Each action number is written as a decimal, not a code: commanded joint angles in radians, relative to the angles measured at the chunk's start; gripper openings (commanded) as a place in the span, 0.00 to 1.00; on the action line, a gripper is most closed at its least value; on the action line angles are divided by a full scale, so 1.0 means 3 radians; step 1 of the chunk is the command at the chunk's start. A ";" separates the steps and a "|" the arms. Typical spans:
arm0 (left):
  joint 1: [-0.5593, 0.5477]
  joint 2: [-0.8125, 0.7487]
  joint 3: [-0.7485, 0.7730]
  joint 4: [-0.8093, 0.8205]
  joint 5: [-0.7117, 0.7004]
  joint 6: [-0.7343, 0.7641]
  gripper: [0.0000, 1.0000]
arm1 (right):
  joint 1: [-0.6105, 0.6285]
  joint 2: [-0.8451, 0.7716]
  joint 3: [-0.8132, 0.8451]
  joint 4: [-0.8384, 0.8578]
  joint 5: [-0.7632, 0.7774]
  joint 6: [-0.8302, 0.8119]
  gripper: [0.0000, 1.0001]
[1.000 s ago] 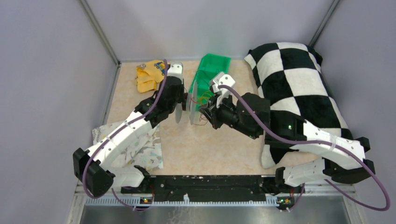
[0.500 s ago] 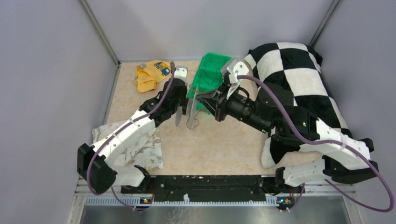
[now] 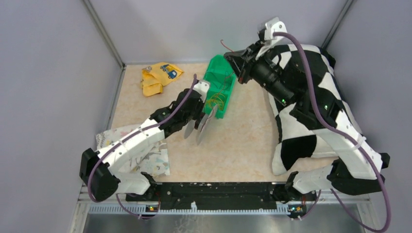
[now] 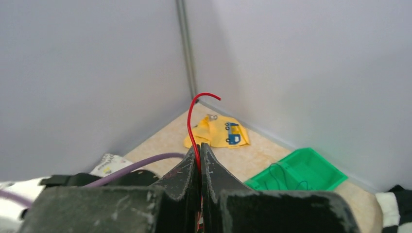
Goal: Wrap the cables
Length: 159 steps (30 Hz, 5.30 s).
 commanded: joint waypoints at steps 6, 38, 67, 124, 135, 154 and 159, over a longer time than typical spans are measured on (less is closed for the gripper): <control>-0.0024 -0.0840 -0.0469 0.0421 0.1106 0.0546 0.00 | -0.1085 0.0306 0.0123 -0.0076 -0.0848 0.0377 0.00; -0.0024 -0.1693 0.0521 0.0772 0.1198 -0.0856 0.00 | -0.1718 -0.0933 -0.3358 0.1100 -0.1559 0.1371 0.00; -0.0024 -0.1179 0.0140 -0.0835 -0.1700 -0.3650 0.00 | 0.1455 -0.0623 -0.3379 0.1817 0.1108 0.0869 0.00; -0.0029 -0.1689 -0.0786 0.0444 0.2692 0.0295 0.00 | 0.0233 -0.0788 -0.3041 0.1307 -0.0120 0.0651 0.00; -0.0015 -0.1316 0.0069 -0.0441 0.3343 0.0367 0.00 | 0.0198 -0.1549 -0.3487 0.1072 -0.1402 0.0082 0.00; 0.0822 -0.0185 -0.0007 0.1010 0.5689 -0.1383 0.00 | 0.0196 -0.2170 -0.4131 0.1482 -0.1929 -0.0003 0.00; 0.0877 0.0219 -0.0071 0.1222 0.5995 -0.1796 0.00 | 0.0193 -0.2184 -0.4278 0.1644 -0.1955 0.0020 0.00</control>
